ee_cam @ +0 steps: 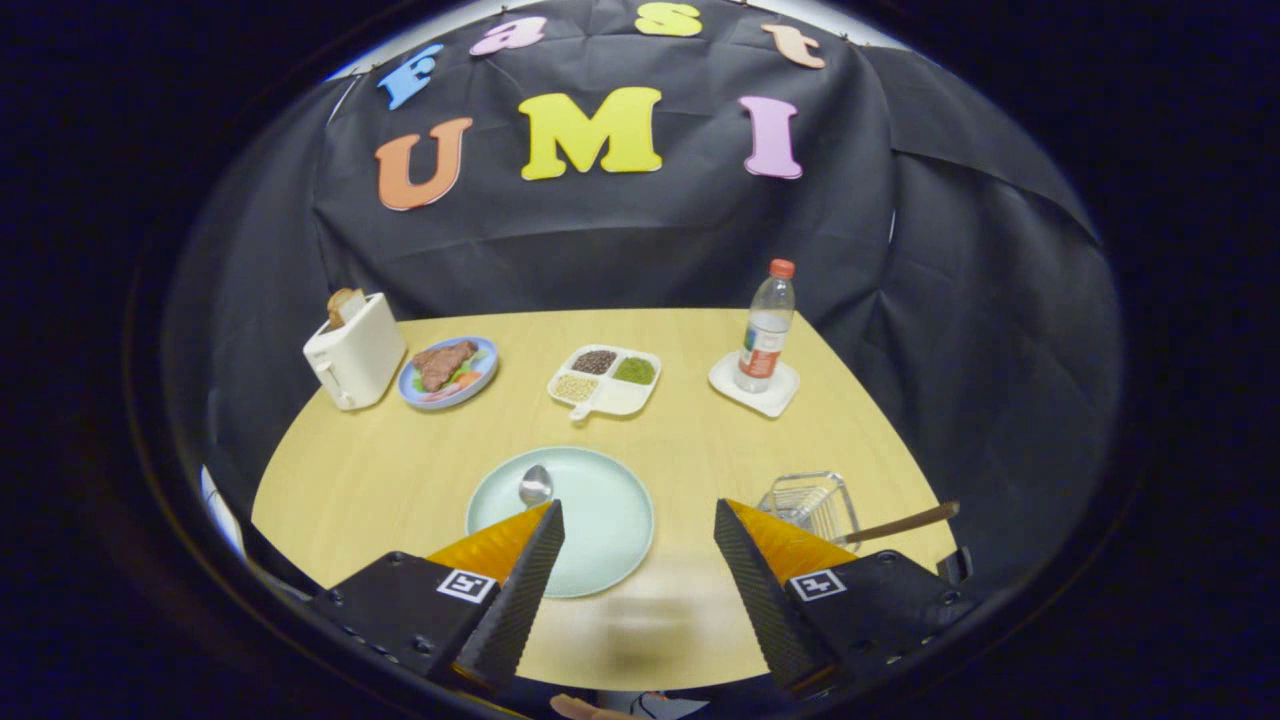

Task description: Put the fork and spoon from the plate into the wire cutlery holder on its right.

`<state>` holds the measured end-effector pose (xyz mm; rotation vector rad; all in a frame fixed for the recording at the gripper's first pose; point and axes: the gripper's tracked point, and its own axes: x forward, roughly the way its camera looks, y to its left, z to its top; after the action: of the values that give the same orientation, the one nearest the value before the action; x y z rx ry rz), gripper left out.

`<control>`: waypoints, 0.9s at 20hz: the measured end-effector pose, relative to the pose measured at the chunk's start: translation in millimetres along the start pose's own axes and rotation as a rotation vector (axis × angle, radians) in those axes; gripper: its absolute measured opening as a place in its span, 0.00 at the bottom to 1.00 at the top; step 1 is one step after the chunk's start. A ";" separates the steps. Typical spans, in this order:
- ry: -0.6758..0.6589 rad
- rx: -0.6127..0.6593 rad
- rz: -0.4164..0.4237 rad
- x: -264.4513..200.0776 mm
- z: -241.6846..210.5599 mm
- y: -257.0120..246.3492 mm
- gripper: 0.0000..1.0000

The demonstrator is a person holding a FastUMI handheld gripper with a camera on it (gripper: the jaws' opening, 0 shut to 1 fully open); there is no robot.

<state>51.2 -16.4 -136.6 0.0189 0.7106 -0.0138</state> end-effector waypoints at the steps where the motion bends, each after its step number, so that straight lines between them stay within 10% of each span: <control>1: 0.012 -0.002 0.007 5.5 -3.8 9.3 0.91; 18: 0.237 -0.010 0.077 102.4 -80.0 104.0 0.91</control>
<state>78.7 88.7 -262.7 0.0391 0.9460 0.0669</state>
